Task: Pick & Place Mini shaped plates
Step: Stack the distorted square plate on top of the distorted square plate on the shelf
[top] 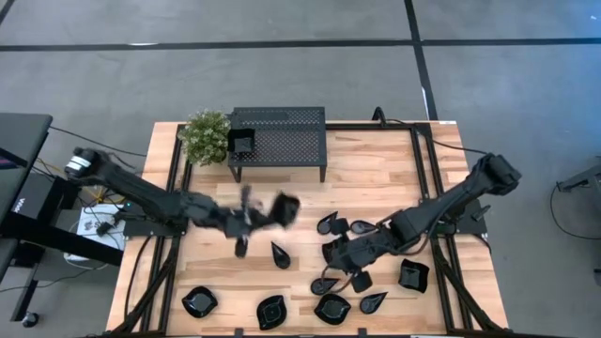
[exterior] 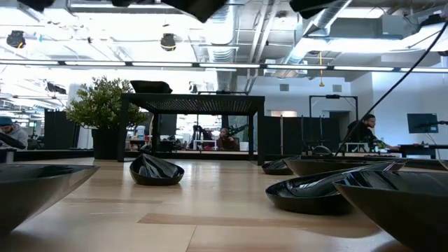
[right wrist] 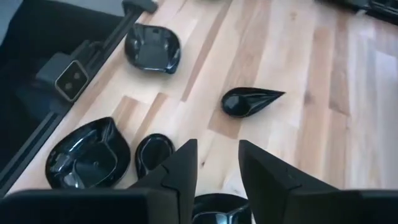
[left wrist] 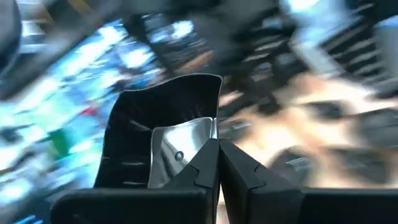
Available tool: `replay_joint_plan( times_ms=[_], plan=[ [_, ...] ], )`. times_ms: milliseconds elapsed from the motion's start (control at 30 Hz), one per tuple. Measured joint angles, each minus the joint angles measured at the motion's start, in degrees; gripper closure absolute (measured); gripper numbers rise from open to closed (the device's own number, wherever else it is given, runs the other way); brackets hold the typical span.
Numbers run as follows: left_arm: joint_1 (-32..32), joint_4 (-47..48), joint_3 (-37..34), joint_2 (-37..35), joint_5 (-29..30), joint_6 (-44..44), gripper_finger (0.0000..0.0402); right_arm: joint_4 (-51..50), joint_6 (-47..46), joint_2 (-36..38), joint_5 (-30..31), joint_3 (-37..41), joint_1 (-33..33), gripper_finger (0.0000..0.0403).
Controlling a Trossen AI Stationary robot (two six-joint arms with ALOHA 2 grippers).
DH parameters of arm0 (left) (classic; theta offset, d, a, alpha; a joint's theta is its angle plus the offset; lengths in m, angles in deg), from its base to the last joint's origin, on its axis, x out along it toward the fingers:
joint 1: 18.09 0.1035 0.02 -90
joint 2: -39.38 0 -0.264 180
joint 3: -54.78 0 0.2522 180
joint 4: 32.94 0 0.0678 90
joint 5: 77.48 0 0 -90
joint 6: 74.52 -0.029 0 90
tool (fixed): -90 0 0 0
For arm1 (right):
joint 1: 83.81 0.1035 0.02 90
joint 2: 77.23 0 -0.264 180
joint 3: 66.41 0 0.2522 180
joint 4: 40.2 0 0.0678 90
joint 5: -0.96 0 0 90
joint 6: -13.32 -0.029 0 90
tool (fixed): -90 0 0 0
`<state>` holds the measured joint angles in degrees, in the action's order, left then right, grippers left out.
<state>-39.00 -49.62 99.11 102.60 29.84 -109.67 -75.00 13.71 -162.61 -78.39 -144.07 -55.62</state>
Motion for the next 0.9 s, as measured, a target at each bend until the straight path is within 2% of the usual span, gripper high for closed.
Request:
replay_joint_plan(
  times_ms=[167, 300, 367, 433, 533, 767, 900],
  plan=[
    [7.8, 13.5, 0.0, -14.9, 9.7, -3.7, 0.0393, -0.2, 0.0, -0.2, 0.0, 0.0, -0.8, 0.0295],
    [17.9, 29.3, 1.3, -23.8, 10.7, -1.8, 0.0393, 0.7, 0.2, 0.3, 0.0, 0.0, -2.1, 0.0295],
    [22.7, 38.2, 2.8, -26.4, 9.3, -1.1, 0.0394, 0.4, 0.2, 0.3, -0.1, 0.0, -2.9, 0.0295],
    [27.7, 46.1, 4.6, -27.4, 5.1, 1.6, 0.0394, 0.5, 0.2, 0.2, -0.1, 0.0, -3.9, 0.0295],
    [34.4, 51.6, 5.9, -27.1, -1.9, 4.4, 0.0393, 0.5, 0.2, 0.2, 0.0, 0.0, -5.5, 0.0295],
    [44.3, 52.2, 6.1, -21.8, -10.6, 4.0, 0.0392, 0.7, 0.1, 0.2, -0.1, 0.0, -8.2, 0.0295],
    [47.2, 51.9, 6.1, -17.1, -11.6, 1.1, 0.0393, 0.7, 0.0, 0.2, -0.1, 0.0, -8.8, 0.0295]
  ],
)
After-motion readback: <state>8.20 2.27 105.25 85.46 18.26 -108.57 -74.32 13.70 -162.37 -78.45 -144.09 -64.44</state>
